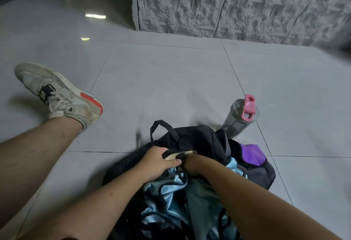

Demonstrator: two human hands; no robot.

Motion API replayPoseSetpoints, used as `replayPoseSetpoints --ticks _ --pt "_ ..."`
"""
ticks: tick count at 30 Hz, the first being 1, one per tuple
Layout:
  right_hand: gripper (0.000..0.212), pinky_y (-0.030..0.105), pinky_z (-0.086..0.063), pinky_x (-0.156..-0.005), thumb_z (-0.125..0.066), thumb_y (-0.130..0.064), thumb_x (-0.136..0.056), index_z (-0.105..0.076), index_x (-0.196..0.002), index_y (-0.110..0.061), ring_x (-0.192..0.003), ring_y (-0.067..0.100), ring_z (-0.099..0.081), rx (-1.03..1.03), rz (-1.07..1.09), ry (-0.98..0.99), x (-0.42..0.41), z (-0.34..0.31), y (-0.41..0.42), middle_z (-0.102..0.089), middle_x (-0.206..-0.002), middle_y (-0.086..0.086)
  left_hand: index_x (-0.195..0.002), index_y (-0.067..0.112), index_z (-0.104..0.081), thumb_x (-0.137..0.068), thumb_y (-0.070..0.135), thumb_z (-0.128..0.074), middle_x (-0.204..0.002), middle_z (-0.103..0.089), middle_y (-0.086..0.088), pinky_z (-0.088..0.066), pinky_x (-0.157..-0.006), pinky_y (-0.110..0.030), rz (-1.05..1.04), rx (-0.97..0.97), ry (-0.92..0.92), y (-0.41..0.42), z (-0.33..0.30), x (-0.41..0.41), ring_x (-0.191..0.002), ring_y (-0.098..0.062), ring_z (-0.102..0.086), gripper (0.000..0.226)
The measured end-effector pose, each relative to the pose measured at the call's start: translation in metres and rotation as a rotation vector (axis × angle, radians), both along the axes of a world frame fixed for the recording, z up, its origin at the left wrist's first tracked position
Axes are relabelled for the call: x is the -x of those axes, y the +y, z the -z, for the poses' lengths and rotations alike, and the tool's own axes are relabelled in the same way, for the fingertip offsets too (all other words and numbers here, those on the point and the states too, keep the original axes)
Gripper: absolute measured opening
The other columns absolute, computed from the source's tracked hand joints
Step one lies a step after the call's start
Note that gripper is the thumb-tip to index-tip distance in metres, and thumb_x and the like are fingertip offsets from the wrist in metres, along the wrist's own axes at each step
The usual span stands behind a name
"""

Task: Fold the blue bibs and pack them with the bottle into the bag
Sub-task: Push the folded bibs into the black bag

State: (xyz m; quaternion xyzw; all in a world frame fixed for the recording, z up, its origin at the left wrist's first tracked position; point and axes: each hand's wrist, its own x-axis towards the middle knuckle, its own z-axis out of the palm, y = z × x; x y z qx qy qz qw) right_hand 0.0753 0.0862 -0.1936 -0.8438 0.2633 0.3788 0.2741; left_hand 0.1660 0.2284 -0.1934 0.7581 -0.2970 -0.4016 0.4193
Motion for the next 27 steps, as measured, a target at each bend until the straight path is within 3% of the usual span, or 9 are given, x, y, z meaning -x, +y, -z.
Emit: replayPoseSetpoints --ticks 5,9,12,14,17,19,20,24,27 --pt "0.055 0.026 -0.018 -0.117 -0.041 -0.022 -0.111 -0.024 -0.158 -0.001 -0.153 0.024 -0.026 -0.029 0.167 -0.042 0.008 -0.002 -0.019 -0.020 -0.169 0.014 -0.077 0.008 -0.073 -0.082 0.031 -0.084 -0.068 -0.072 -0.002 -0.050 -0.065 -0.028 -0.034 -0.014 0.059 0.011 -0.016 -0.002 -0.064 -0.009 -0.064 0.026" --pt "0.046 0.027 -0.029 -0.113 -0.044 -0.012 -0.109 -0.036 -0.152 0.001 -0.144 0.028 -0.039 -0.052 0.282 -0.066 0.011 0.000 -0.027 -0.041 -0.156 0.016 -0.076 0.006 -0.073 -0.086 0.023 -0.083 -0.064 -0.068 0.001 -0.047 -0.060 -0.024 -0.048 0.003 0.091 0.018 -0.025 -0.007 -0.060 -0.011 -0.063 0.023" --pt "0.042 0.024 -0.036 -0.112 -0.042 -0.005 -0.109 -0.039 -0.149 0.006 -0.134 0.024 -0.045 -0.115 0.313 -0.101 0.019 -0.003 -0.025 -0.045 -0.150 0.016 -0.058 0.017 -0.059 -0.080 0.029 -0.087 -0.053 -0.053 0.010 -0.039 -0.053 -0.025 -0.041 -0.061 -0.176 0.017 -0.019 -0.012 -0.052 -0.004 -0.048 0.037" --pt "0.043 0.008 -0.041 -0.094 -0.037 0.001 -0.108 -0.031 -0.149 0.012 -0.129 0.020 -0.044 -0.136 0.327 -0.167 0.025 -0.007 -0.027 -0.038 -0.157 0.025 -0.058 0.021 -0.045 -0.075 0.020 -0.085 -0.051 -0.042 0.011 -0.033 -0.051 -0.029 -0.126 -0.080 -0.385 0.019 -0.016 -0.013 -0.052 -0.007 -0.039 0.044" --pt "0.044 0.015 -0.034 -0.101 -0.032 0.003 -0.108 -0.024 -0.150 0.013 -0.140 0.027 -0.041 -0.225 0.395 -0.182 0.030 -0.022 -0.024 -0.031 -0.161 0.026 -0.076 0.027 -0.043 -0.074 0.000 -0.072 -0.074 -0.046 0.007 -0.034 -0.058 -0.033 -0.157 -0.119 -0.735 0.025 -0.018 -0.017 -0.071 -0.018 -0.045 0.039" --pt "0.044 0.010 -0.041 -0.084 -0.033 0.002 -0.109 -0.024 -0.151 0.011 -0.127 0.020 -0.042 -0.255 0.432 -0.232 0.035 -0.031 -0.024 -0.032 -0.161 0.024 -0.091 0.021 -0.049 -0.073 -0.009 -0.062 -0.088 -0.047 0.000 -0.035 -0.066 -0.037 -0.168 -0.175 -0.870 0.024 -0.020 -0.021 -0.088 -0.029 -0.050 0.037" --pt "0.045 0.004 -0.042 -0.077 -0.033 0.002 -0.109 -0.023 -0.151 0.011 -0.123 0.017 -0.040 -0.258 0.428 -0.278 0.037 -0.037 -0.023 -0.032 -0.161 0.023 -0.099 0.019 -0.051 -0.076 -0.009 -0.057 -0.094 -0.048 -0.003 -0.037 -0.068 -0.039 -0.194 -0.247 -0.890 0.022 -0.021 -0.023 -0.095 -0.033 -0.051 0.037" --pt "0.046 0.012 -0.034 -0.099 -0.036 -0.006 -0.110 -0.026 -0.154 0.006 -0.138 0.025 -0.046 -0.302 0.459 -0.219 0.041 -0.032 -0.031 -0.039 -0.158 0.015 -0.125 0.024 -0.048 -0.092 0.006 -0.054 -0.122 -0.053 -0.009 -0.049 -0.086 -0.049 -0.249 -0.550 -0.798 0.020 -0.022 -0.035 -0.119 -0.033 -0.047 0.039" --pt "0.040 0.006 -0.045 -0.064 -0.038 0.000 -0.108 -0.041 -0.145 0.014 -0.097 0.018 -0.056 -0.230 0.590 -0.297 0.046 -0.026 -0.041 -0.057 -0.122 0.010 -0.132 0.024 -0.048 -0.092 0.008 -0.050 -0.130 -0.056 -0.010 -0.052 -0.092 -0.048 -0.134 -0.704 -0.675 0.028 -0.014 -0.049 -0.123 -0.033 -0.050 0.044"
